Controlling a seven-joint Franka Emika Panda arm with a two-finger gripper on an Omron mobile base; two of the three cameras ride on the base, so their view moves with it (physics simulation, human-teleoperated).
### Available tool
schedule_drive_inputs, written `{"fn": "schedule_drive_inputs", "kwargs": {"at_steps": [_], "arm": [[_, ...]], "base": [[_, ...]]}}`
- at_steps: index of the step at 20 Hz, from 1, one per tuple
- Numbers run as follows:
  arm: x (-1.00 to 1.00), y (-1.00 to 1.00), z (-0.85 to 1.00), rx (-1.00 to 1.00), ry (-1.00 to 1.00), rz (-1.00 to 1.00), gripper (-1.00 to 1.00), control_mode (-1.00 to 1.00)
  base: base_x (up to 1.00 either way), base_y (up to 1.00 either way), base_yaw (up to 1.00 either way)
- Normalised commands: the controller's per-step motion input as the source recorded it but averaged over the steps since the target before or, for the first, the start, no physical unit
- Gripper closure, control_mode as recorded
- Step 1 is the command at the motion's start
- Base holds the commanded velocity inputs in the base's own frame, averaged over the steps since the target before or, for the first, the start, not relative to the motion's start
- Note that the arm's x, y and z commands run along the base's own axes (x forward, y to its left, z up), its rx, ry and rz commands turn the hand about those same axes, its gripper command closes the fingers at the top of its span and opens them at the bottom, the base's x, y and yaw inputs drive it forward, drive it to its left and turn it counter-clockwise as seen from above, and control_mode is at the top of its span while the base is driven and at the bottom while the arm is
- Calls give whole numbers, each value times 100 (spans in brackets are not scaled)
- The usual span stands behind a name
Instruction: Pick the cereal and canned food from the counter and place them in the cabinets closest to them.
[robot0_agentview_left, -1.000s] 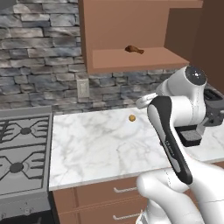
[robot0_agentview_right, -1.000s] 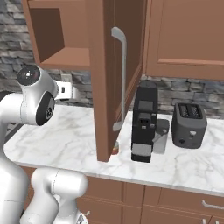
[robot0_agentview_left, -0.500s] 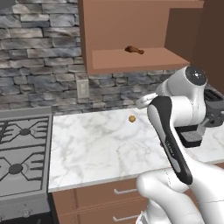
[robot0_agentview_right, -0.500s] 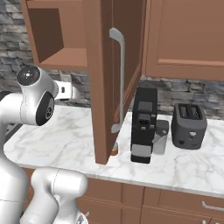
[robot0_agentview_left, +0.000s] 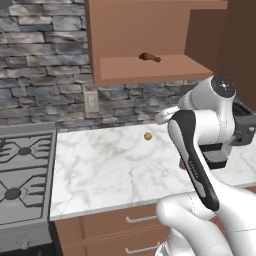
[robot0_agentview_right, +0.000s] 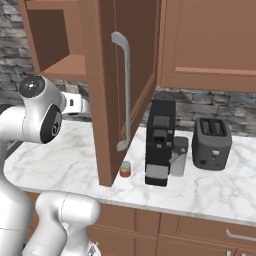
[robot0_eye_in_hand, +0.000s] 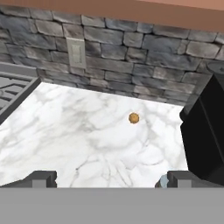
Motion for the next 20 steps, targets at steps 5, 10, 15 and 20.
{"fn": "schedule_drive_inputs", "kwargs": {"at_steps": [5,10,15,20], "arm": [[0,0,0,0,0,0,-100,-100],[0,-6,-9,0,0,0,-100,-100],[-1,-4,-32,-8,7,0,-100,-100],[0,0,-38,-10,12,0,-100,-100]], "base": [[0,-14,0],[0,0,0],[0,0,0],[0,0,0]]}}
